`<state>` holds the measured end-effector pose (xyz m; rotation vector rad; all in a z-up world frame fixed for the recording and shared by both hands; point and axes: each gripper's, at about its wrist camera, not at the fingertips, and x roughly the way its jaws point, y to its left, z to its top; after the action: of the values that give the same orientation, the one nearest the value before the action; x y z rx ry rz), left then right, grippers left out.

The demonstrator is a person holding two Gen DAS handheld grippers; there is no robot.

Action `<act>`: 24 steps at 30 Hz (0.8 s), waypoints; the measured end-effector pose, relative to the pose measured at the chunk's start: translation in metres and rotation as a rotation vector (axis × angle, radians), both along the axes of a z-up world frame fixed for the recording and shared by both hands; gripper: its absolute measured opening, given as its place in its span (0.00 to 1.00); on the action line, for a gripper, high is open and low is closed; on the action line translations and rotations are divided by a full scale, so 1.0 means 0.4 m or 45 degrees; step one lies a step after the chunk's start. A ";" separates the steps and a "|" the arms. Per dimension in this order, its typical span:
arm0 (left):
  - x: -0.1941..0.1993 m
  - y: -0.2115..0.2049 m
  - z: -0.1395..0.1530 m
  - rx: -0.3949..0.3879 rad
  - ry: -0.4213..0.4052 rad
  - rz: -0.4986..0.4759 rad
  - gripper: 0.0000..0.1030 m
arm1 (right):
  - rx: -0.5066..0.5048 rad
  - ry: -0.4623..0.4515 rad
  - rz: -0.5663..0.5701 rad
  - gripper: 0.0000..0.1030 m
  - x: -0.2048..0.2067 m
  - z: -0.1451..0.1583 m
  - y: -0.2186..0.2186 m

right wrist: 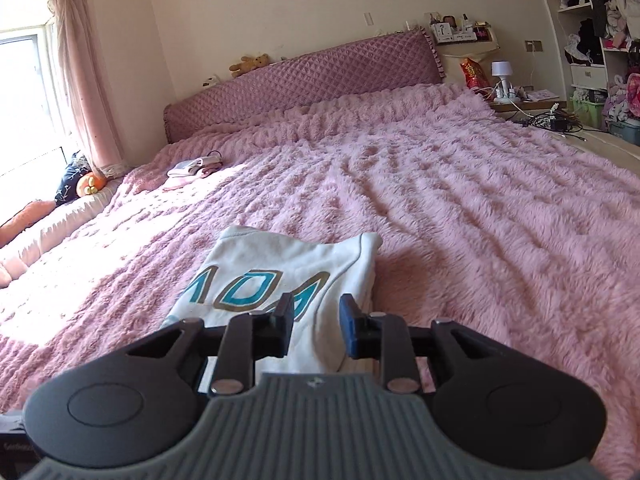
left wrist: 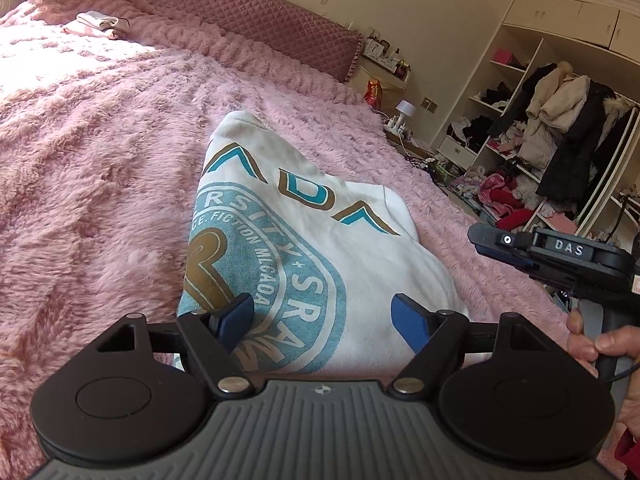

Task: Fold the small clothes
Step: 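Position both open grippers at the folded sweatshirt's side edge, then grasp the sweatshirt side edge with the left gripper while the right gripper grasps it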

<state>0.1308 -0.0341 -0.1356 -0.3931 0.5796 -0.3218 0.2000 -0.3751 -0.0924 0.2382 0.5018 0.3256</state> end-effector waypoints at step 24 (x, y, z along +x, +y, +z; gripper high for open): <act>0.039 0.108 0.050 -0.102 0.134 -0.076 0.87 | 0.103 0.253 -0.036 0.45 -0.154 -0.077 0.026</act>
<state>0.1463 0.0091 -0.1155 -0.4728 0.6841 -0.3844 0.1385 -0.3646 -0.1232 0.3583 0.6809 0.2962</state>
